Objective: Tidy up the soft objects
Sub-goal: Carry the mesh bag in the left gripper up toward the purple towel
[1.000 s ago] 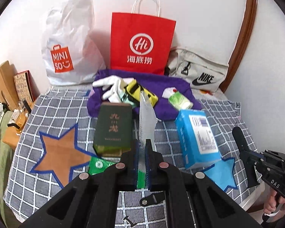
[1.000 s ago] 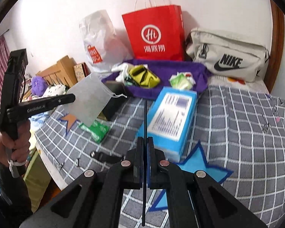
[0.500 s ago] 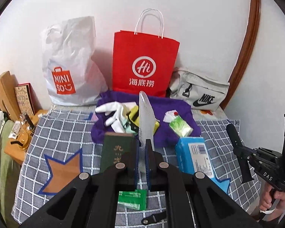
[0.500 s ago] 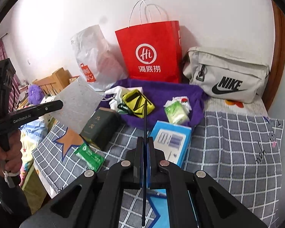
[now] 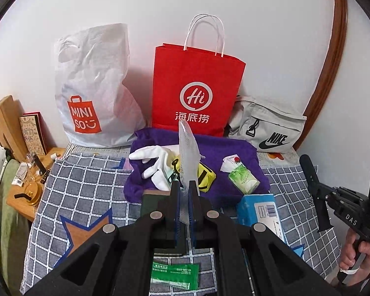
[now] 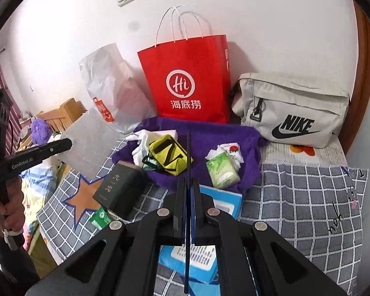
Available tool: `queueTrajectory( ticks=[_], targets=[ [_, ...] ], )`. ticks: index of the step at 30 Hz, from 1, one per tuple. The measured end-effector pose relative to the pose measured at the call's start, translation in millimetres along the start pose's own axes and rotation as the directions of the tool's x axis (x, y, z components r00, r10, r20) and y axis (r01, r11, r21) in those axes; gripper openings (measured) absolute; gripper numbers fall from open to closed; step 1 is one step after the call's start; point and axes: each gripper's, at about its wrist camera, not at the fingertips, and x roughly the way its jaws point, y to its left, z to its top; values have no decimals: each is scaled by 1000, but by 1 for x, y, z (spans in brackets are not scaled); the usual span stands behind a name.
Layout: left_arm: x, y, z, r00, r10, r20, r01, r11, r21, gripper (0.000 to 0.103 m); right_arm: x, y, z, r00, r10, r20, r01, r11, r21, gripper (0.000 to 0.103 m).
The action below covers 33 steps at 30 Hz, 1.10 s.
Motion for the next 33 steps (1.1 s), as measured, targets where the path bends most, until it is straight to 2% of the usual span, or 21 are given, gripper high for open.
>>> queueTrajectory(
  ticks=[18, 33],
  targets=[
    [56, 1, 30, 999, -23, -26, 23, 1000, 14, 7, 52, -8, 44, 1000, 4, 3, -3, 1000, -31, 3],
    [123, 1, 54, 993, -84, -88, 85, 996, 14, 7, 135, -30, 86, 998, 21, -56, -23, 999, -36, 3]
  ],
)
